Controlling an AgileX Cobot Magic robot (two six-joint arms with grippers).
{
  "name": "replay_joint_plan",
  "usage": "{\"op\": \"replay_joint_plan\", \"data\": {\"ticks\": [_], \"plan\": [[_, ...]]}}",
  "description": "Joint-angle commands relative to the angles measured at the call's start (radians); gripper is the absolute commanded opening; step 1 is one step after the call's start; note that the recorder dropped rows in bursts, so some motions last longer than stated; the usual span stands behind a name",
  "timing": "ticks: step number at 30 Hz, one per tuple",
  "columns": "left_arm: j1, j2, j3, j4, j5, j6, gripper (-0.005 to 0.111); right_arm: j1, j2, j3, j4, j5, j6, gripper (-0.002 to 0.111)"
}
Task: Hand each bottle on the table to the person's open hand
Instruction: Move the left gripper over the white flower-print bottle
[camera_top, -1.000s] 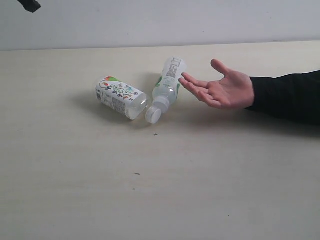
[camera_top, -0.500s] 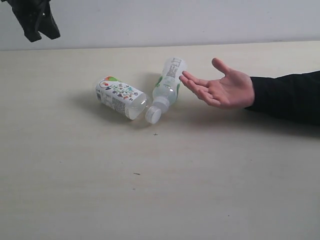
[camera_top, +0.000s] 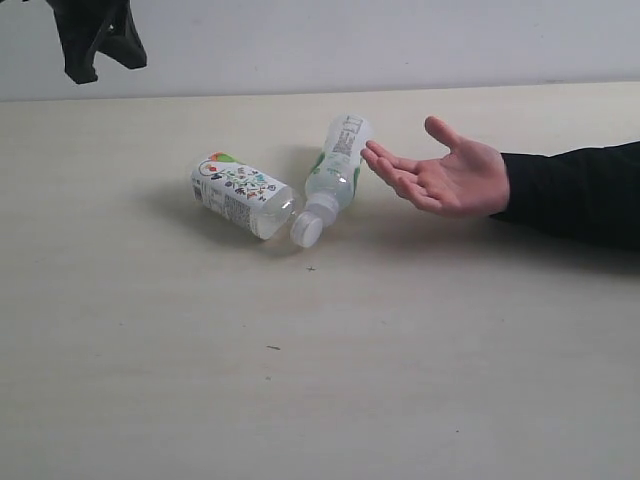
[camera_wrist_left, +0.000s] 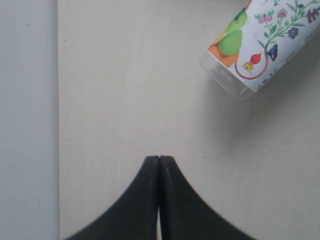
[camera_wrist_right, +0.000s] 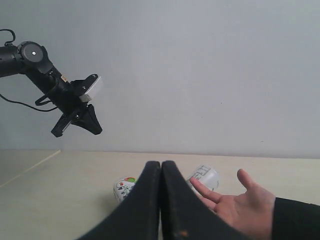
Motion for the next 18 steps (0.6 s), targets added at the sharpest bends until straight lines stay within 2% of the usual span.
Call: {"op": "replay_joint_plan", "data": {"ticks": [1,4,12,18], "plan": [[-0.005,-0.002,-0.008,-0.004,-0.017,0.122,0.0,0.004,-0.005,0.004,-0.001,0.0,-0.001,0.0],[-0.005,-0.002,-0.008,-0.006,-0.026,0.228,0.0,0.004,-0.005,0.004,-0.001,0.0,-0.001,0.0],[-0.009,-0.002,-0.008,-0.131,-0.076,0.289,0.0,0.004,-0.005,0.004,-0.001,0.0,-0.001,0.0],[-0.027,0.012,-0.008,-0.14,-0.072,0.286,0.0,0.004,-0.005,0.004,-0.001,0.0,-0.001,0.0]]}}
